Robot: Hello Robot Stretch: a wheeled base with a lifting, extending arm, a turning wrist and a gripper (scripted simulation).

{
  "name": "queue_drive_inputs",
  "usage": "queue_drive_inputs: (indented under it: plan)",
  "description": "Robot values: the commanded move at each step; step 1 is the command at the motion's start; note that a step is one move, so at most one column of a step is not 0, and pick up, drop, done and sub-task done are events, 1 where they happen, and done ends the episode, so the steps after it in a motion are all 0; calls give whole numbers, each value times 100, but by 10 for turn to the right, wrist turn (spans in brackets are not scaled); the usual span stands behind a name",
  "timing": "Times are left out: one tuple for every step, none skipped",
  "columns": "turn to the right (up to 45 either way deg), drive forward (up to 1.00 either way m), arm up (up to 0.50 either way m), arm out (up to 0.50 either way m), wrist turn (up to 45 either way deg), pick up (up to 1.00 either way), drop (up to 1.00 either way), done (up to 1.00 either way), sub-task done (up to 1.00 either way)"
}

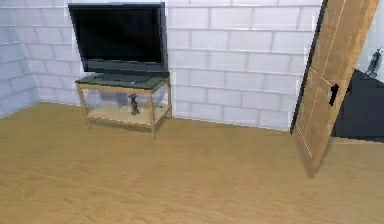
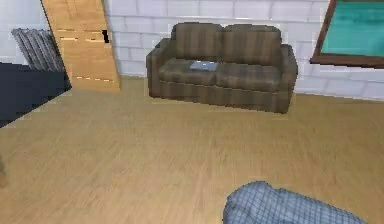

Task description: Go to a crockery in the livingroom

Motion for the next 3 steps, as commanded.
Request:
queue_drive_inputs:
  plan:
    - [450,0,0,0,0,0,0,0,0]
    - [0,60,0,0,0,0,0,0,0]
    - [300,0,0,0,0,0,0,0,0]
